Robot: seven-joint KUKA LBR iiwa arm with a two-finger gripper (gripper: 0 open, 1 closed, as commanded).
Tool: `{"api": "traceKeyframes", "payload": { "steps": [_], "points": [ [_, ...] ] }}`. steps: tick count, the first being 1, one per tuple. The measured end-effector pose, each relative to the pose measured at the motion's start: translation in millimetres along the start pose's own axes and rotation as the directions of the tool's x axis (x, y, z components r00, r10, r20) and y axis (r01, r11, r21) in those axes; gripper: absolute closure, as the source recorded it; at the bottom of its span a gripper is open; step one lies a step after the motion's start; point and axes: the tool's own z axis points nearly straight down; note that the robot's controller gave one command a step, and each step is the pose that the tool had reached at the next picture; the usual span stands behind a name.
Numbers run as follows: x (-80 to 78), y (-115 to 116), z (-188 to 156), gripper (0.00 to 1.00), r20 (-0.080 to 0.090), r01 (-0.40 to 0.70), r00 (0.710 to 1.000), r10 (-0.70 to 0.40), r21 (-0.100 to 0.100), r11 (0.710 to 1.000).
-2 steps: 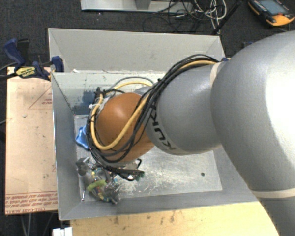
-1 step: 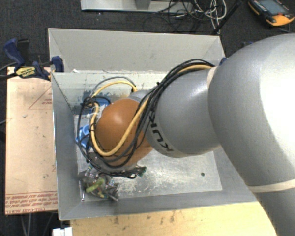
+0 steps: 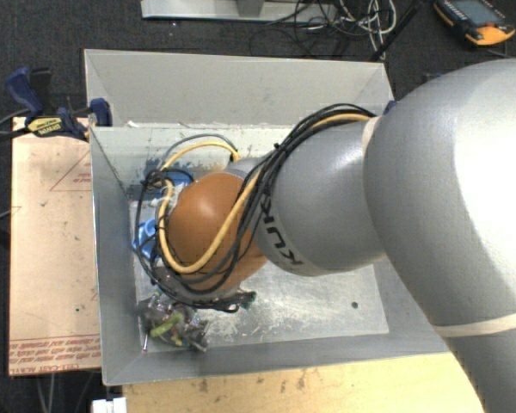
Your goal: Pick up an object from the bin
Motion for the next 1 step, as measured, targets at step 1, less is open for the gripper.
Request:
{"api": "traceKeyframes", "payload": {
  "steps": [1],
  "points": [
    [0.9,0.6,-3.5,1.00,-0.003,0.000,1.000,0.000,-0.002,1.000]
  ]
}}
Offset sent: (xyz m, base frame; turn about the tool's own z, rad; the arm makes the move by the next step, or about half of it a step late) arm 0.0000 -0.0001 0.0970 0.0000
